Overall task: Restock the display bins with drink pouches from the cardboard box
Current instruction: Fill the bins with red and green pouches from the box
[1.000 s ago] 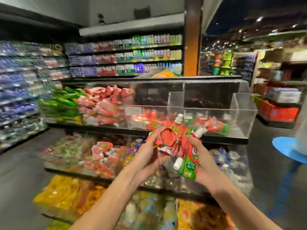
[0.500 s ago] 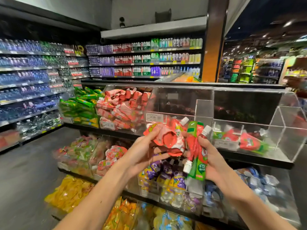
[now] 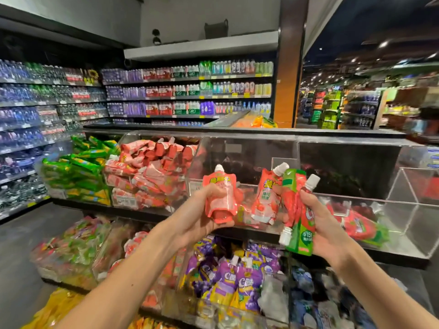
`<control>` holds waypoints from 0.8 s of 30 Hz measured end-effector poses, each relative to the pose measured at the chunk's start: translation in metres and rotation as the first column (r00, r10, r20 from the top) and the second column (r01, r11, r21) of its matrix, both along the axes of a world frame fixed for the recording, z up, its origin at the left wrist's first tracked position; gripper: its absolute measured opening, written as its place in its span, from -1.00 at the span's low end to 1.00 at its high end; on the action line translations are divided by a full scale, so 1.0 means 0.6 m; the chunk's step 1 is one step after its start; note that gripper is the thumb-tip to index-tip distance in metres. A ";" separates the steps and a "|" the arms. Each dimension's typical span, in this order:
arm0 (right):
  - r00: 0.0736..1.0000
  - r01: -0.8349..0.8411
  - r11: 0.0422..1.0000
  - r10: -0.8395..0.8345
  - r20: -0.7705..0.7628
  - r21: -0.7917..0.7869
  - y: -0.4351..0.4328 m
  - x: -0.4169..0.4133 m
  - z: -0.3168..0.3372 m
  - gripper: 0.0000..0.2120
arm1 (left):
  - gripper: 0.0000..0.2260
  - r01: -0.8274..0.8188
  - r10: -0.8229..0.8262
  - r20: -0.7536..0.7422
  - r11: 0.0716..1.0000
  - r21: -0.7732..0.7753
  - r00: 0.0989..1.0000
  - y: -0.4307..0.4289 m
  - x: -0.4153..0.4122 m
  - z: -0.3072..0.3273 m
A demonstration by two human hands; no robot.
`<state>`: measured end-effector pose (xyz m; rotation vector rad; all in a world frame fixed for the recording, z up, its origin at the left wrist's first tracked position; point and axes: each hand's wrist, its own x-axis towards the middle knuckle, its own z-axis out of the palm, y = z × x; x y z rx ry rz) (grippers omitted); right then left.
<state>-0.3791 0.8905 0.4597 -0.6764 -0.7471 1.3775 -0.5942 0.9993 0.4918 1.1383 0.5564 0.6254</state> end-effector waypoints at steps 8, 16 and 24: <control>0.979 0.199 0.977 -0.196 -0.050 0.071 0.057 0.015 0.084 -0.23 | -0.95 0.070 0.122 -0.318 0.844 0.532 0.940 0.158 0.072 0.075; 0.947 0.322 0.946 -0.322 -0.026 0.034 0.092 0.026 0.108 -0.36 | -0.82 0.218 0.090 -0.488 0.815 0.537 0.868 0.276 0.213 0.063; 0.946 0.325 0.946 -0.325 -0.001 0.007 0.103 0.040 0.095 -0.33 | -0.69 0.417 0.120 -0.731 0.753 0.508 0.672 0.301 0.315 0.028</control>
